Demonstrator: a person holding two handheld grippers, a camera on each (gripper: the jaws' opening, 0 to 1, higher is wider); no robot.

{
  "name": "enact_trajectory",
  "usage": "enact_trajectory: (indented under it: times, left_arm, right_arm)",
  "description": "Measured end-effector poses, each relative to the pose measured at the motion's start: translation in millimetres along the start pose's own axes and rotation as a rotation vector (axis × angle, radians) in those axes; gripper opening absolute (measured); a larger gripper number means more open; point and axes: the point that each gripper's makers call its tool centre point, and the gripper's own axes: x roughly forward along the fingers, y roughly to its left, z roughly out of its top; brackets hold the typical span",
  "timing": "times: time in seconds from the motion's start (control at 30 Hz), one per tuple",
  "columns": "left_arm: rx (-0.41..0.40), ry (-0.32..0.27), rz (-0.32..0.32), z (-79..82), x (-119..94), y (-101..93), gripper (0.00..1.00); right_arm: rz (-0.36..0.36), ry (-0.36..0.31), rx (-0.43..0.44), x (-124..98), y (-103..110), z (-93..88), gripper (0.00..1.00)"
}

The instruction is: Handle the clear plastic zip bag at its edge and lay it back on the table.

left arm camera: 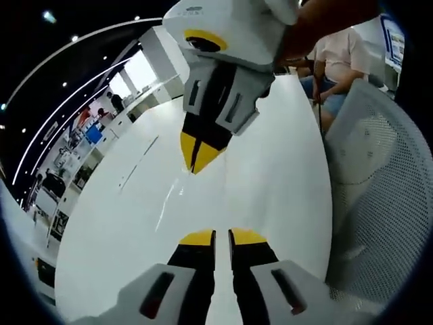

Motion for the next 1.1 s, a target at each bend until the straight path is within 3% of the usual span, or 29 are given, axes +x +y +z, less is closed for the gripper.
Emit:
enact_trajectory:
  times: [0.6, 0.83, 1.1]
  left_arm:
    - [-0.042, 0.008, 0.03, -19.2, -18, -3.9, 0.04]
    - [-0.055, 0.022, 0.028, -29.8, -21, -7.8, 0.04]
    - [-0.068, 0.04, 0.029, -35.8, -28, -8.9, 0.03]
  right_arm:
    - [-0.002, 0.048, -0.103, 7, 7, -17.6, 0.0]
    - [-0.024, 0.085, -0.188, 13, 1, -28.6, 0.0]
    - [-0.016, 0.118, -0.151, 22, -3, -38.8, 0.0]
